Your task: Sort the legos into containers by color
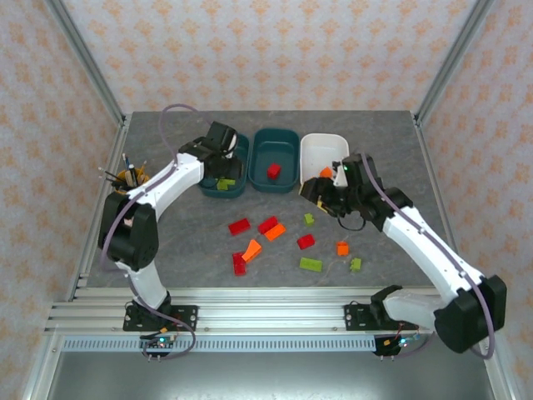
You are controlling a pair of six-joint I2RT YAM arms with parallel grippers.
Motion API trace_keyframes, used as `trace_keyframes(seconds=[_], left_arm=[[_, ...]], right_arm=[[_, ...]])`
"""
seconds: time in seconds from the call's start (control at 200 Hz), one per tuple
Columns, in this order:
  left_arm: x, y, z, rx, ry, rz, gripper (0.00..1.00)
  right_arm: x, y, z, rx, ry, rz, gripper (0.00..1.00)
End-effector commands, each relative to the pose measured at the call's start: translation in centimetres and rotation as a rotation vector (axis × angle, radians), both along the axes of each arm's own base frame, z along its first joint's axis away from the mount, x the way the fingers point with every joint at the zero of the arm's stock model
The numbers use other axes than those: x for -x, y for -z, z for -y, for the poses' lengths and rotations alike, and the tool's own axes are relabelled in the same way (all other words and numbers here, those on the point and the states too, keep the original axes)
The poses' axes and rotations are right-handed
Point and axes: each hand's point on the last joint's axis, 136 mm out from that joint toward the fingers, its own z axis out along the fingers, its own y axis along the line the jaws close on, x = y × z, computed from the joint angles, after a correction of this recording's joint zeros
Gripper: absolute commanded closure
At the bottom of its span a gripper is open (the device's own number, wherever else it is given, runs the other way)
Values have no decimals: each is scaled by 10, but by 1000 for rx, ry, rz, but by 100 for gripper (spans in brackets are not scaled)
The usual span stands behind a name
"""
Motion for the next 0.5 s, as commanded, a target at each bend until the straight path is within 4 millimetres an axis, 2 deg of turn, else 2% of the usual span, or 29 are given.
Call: trace_keyframes(seconds=[0.0, 0.175, 0.315, 0.405, 0.495], left_arm=[[-19, 7, 11, 70, -11, -16, 70], [-33, 33, 7, 58, -39, -67, 69], [-39, 44, 6, 54, -48, -91, 64], [-40, 46, 2, 40, -59, -102, 52], [-39, 38, -4, 12, -73, -87, 42]], right_arm=[[-27, -41, -20, -102, -4, 123, 37], [-48, -49, -30, -104, 23, 142, 37], [-51, -43, -35, -85, 8, 125, 37], [-47, -33, -35, -40, -7, 105, 37], [-42, -20, -29, 42, -16, 81, 37]])
